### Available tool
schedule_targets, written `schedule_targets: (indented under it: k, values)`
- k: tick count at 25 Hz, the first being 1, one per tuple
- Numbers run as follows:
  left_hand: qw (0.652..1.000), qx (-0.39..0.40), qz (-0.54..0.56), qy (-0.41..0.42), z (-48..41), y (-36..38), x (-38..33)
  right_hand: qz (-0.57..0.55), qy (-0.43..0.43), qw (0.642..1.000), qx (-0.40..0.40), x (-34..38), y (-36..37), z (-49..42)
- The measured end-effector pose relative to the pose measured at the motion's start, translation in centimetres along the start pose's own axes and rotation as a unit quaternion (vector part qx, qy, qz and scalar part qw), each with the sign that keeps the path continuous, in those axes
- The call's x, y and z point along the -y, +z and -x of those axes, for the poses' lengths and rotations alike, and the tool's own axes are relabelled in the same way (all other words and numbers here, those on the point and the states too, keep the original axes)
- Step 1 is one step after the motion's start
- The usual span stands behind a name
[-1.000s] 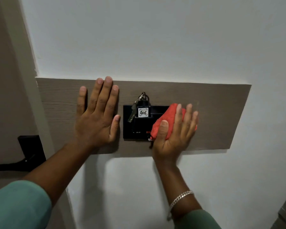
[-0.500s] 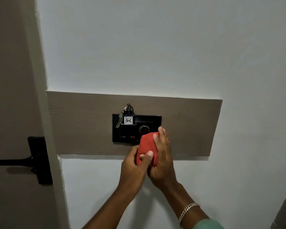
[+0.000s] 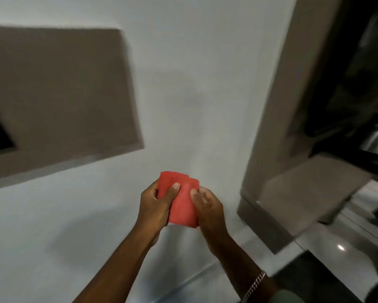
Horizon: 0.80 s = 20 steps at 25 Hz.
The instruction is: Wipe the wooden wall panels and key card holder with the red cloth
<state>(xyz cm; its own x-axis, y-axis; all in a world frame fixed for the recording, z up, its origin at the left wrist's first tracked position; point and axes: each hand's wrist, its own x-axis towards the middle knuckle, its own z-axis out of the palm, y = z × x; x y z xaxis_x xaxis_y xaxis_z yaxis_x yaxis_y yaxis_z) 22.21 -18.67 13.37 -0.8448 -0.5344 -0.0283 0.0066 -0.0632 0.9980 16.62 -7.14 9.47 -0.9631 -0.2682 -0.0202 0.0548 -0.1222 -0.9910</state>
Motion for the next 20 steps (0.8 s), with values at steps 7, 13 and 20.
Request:
schedule_targets:
  k: [7,13,20]
  values:
    - [0.988,-0.033,-0.094,-0.115,-4.0,19.8,11.4,0.191,0.042,0.973,-0.118,-4.7,-17.0,-8.7]
    - [0.958,0.115,0.019,-0.263,-7.3,28.1,18.2,0.391,-0.001,0.915,-0.096,-8.5,-28.3,-17.3]
    - [0.952,0.158,-0.040,-0.260,-8.6,25.9,20.8,0.515,0.019,0.850,-0.113,-11.0,-30.9,-20.6]
